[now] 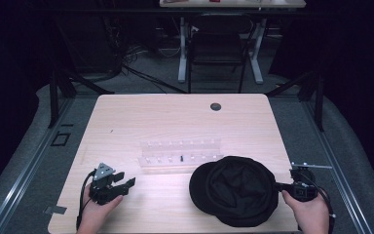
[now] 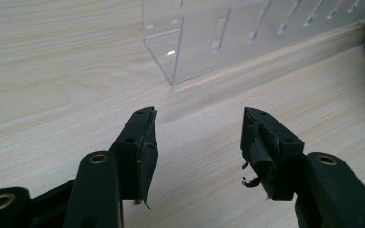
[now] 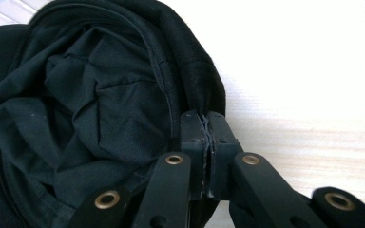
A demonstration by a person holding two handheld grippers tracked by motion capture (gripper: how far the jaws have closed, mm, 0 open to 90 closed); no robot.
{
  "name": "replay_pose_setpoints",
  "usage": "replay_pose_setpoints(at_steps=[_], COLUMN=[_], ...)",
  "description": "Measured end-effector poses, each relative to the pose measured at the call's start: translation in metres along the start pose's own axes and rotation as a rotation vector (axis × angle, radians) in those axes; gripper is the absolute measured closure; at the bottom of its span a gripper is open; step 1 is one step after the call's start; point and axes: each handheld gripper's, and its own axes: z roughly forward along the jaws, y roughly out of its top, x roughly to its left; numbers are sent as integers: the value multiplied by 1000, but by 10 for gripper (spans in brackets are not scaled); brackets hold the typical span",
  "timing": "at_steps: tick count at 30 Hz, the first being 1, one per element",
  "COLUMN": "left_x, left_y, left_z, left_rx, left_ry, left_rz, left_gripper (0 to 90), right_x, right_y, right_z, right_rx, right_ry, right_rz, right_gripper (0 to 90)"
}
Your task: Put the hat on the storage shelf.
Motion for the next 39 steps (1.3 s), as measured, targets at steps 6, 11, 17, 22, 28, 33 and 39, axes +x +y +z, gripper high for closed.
replay_pose_setpoints(at_steps=[6,11,17,22,28,33,39], left_x=[0,0,0,0,1,1,1], left_y=[0,0,0,0,0,0,0], left_z=[1,1,1,2,1,2,2], left_rx=[0,2,5,4,5,8,6], left_ry=[-2,0,2,-1,0,1,2], left_rz=[-2,-2,2,-1,-1,-1,-3], left_gripper=[463,463,464,464,466,466,467], right_x=[-2,-2,-2,-3,-6,-7,-4], right_y=[14,26,33,38,39,41,44], right_z=[2,6,13,15,23,25,21], right_rx=[58,109,167,201,232,263,305], right_ry=[-36,-52,-68,-82,-82,-85,-96], right_rz=[-34,-46,-53,-63,-47,-47,-56], right_gripper=[876,863,836,825,820,821,856])
